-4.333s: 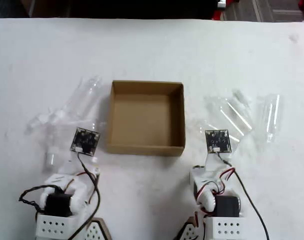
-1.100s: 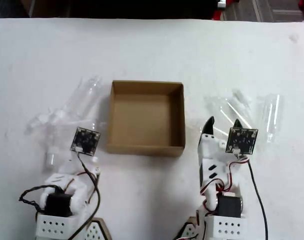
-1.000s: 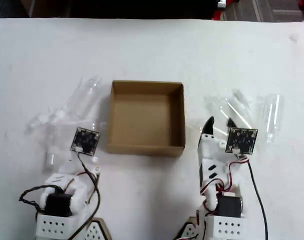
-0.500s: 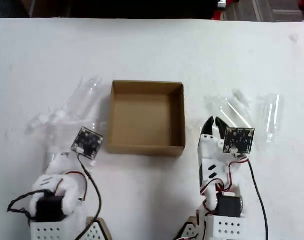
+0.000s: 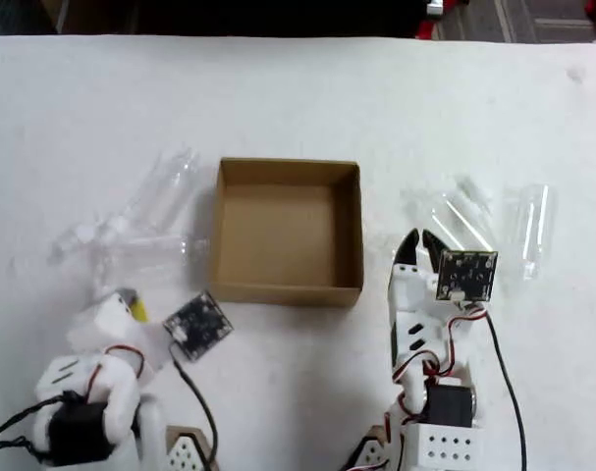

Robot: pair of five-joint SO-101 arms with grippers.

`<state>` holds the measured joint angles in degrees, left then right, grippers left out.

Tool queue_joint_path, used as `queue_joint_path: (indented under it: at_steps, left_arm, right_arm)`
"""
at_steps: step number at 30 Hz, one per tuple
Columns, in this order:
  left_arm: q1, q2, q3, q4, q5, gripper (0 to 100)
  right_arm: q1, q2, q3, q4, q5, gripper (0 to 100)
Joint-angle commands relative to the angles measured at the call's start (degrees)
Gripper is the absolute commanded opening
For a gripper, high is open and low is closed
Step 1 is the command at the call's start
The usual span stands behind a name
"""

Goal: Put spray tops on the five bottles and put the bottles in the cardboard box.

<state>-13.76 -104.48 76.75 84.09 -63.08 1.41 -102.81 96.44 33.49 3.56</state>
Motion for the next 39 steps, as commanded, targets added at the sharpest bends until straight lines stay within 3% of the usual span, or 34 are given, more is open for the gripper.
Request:
queue_joint_path:
  at_steps: [1, 10, 17, 21, 30, 34, 39]
  left_arm:
    - [-1.0, -0.1, -7.7, 3.4, 1.7, 2]
    - [-0.6, 4.7, -10.4, -3.7, 5.6, 2]
    - [-0.5, 26.2, -23.6, -3.3, 6.1, 2]
    - [-0.4, 38.7, -33.1, -3.3, 12.1, 2]
    - [12.0, 60.3, -54.2, 11.5, 14.0, 2]
    - [15.3, 66.2, -61.8, 12.0, 14.1, 2]
    - [14.6, 73.5, -71.0, 11.7, 17.9, 2]
  right_arm:
    - [0.3, -0.3, 0.4, -0.3, 0.9, 3.2]
    - [0.3, -0.3, 0.4, -0.3, 0.9, 3.3]
    - [0.3, -0.3, 0.4, -0.3, 0.9, 3.3]
    - [0.3, -0.3, 0.4, -0.3, 0.9, 3.3]
    - [0.3, -0.3, 0.4, -0.3, 0.9, 3.3]
    - [0.3, -0.3, 0.4, -0.3, 0.9, 3.3]
    - [0.3, -0.3, 0.4, -0.3, 0.9, 3.3]
